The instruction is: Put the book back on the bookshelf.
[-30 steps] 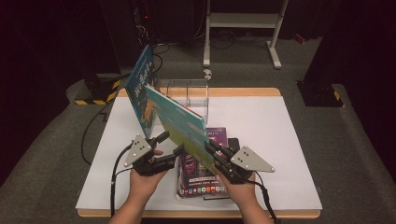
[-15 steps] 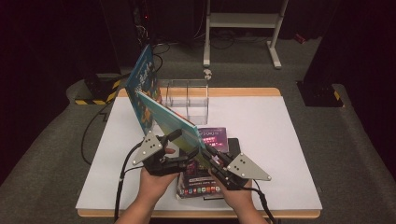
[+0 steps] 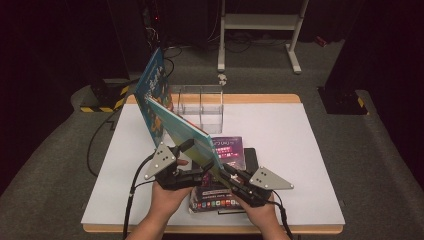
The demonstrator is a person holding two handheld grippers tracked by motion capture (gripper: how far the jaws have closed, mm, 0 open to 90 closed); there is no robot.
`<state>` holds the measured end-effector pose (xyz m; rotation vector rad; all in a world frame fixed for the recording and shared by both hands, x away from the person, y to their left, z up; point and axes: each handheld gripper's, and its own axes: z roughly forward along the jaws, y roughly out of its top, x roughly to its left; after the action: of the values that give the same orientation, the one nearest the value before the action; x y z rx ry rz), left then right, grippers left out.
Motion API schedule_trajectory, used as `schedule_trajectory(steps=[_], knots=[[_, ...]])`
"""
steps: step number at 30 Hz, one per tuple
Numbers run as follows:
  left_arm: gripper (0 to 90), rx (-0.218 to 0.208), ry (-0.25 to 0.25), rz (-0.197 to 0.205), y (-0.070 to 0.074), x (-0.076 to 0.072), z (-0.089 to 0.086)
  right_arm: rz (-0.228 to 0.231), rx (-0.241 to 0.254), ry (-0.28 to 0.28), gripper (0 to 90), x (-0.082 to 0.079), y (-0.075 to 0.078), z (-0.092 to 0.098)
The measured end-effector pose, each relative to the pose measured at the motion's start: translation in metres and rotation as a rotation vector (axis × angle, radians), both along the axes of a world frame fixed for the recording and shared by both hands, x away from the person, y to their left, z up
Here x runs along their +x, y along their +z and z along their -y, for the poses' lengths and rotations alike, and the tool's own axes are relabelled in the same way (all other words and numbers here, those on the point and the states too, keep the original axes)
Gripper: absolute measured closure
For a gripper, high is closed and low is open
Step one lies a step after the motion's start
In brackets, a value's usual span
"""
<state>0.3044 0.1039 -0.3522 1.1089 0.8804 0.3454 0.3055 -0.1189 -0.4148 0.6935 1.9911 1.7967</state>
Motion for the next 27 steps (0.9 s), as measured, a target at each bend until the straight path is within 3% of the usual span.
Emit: schedule_trajectory(steps=[6,13,17,23,27], knots=[[14.1,0.023,0.017,-0.002,-0.002,-0.003,0.005,0.022,-0.041,0.068,77.0,-0.008,-0.002,-0.009],[11.0,0.058,0.062,0.003,-0.010,-0.012,0.004,0.017,-0.042,0.144,73.8,-0.014,-0.009,-0.019],[10.2,0.101,0.095,0.012,-0.016,-0.020,-0.001,0.014,-0.061,0.192,71.7,-0.017,-0.010,-0.030],[10.3,0.129,0.083,-0.024,-0.022,-0.031,-0.016,-0.005,-0.079,0.256,68.9,-0.020,-0.014,-0.045],[11.9,0.170,0.097,-0.015,-0.026,-0.039,-0.025,-0.008,-0.110,0.289,66.6,-0.024,-0.016,-0.058]])
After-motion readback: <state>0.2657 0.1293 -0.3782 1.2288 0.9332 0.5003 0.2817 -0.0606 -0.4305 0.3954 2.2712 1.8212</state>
